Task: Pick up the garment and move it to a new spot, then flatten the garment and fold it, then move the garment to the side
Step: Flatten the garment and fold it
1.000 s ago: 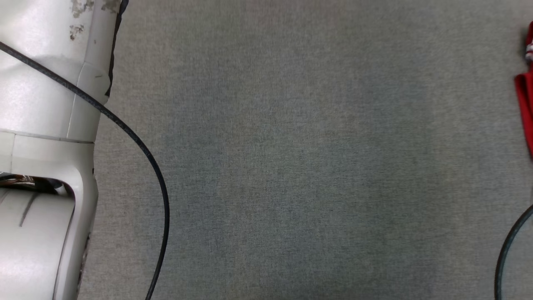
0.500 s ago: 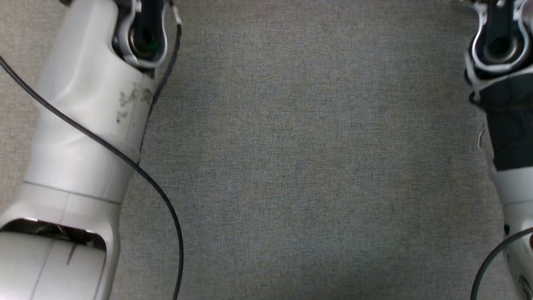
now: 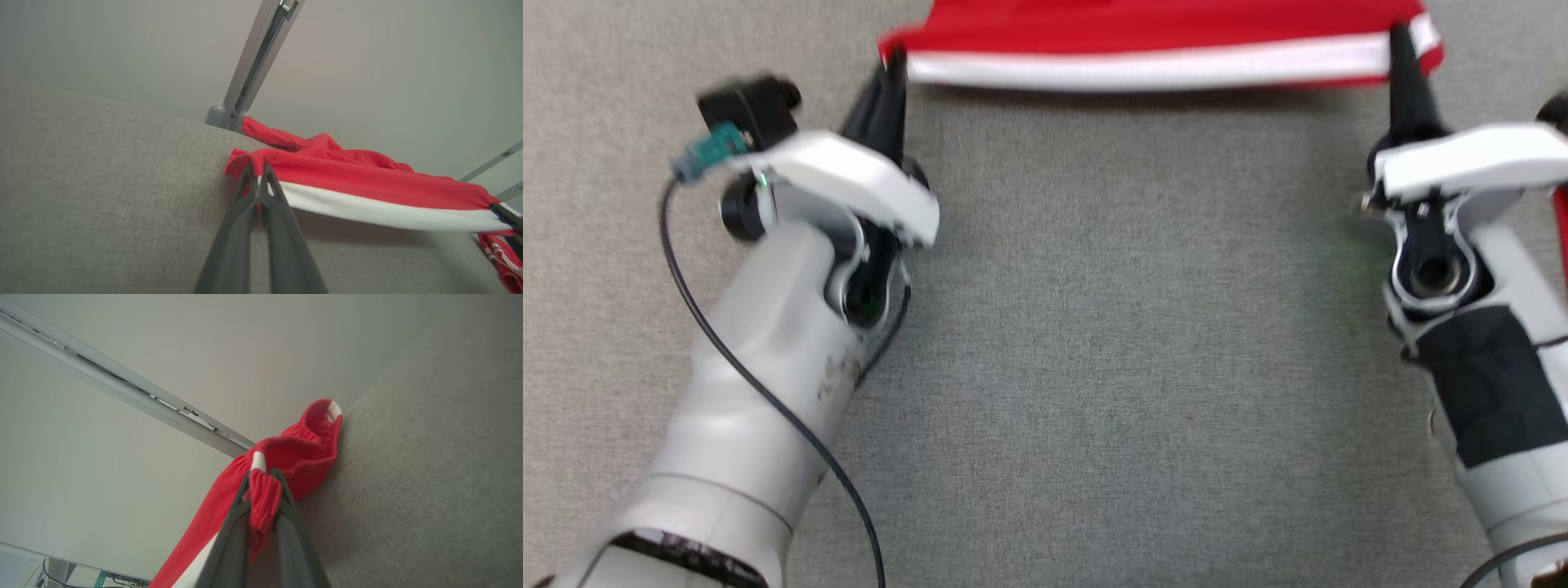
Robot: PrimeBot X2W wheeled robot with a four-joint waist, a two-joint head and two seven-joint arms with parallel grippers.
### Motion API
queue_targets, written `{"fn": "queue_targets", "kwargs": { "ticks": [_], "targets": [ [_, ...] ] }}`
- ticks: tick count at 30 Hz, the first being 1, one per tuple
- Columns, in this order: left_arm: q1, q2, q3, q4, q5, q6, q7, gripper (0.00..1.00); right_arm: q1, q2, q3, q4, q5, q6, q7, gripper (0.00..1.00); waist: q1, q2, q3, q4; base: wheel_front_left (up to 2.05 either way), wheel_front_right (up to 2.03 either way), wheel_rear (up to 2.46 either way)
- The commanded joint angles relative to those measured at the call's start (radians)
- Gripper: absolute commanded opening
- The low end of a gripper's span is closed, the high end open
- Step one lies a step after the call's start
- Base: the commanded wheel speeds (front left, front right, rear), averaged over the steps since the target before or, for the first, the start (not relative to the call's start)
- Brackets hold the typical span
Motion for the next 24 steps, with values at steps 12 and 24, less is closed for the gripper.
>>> {"fn": "queue_targets", "kwargs": {
  "ticks": [12,24],
  "targets": [
    [0.147,0.009,-0.14,0.132,-0.017,-0.038,0.047,0.0,0.132,-0.004,0.115,0.169,0.066,0.0,0.026,0.0,-0.0001,0.0,-0.176,-0.016,0.0,0.0,0.0],
    [0.294,0.014,-0.225,0.16,-0.039,-0.043,0.114,0.0,0.216,-0.015,0.264,0.273,0.05,0.0,0.169,0.0,-0.0001,0.0,-0.359,-0.01,0.0,0.0,0.0]
  ]
}}
